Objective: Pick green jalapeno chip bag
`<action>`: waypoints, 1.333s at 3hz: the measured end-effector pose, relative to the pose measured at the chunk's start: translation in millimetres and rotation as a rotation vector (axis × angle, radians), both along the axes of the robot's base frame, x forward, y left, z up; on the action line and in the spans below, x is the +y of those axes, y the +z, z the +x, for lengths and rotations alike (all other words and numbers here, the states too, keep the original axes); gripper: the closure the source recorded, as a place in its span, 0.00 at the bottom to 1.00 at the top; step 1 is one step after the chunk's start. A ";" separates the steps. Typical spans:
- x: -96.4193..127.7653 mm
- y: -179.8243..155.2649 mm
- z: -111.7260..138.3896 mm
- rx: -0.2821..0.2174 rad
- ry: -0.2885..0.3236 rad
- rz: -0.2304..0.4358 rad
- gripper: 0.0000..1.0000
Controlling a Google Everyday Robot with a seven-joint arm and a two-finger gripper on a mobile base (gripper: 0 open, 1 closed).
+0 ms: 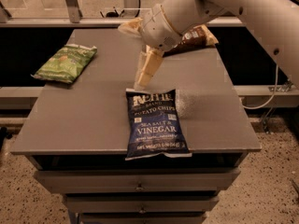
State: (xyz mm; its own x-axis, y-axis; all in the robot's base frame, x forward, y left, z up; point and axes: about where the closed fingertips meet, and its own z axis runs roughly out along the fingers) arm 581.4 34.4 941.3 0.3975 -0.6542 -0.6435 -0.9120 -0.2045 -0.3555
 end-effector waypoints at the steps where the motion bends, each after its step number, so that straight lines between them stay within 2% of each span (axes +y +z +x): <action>1: 0.5 0.8 -0.6 -0.003 0.002 -0.001 0.00; 2: 19.8 -0.3 17.9 -0.029 -0.036 0.077 0.00; 3: 47.9 -12.8 44.7 -0.029 -0.083 0.164 0.00; 4: 83.7 -33.1 66.7 -0.003 -0.126 0.225 0.00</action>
Offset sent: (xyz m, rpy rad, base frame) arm 0.0439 0.0320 0.0082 0.1802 -0.0906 -0.1024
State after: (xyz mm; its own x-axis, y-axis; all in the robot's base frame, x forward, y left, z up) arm 648.1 118.0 908.2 0.3239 -0.5391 -0.7774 -0.9242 -0.0048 -0.3818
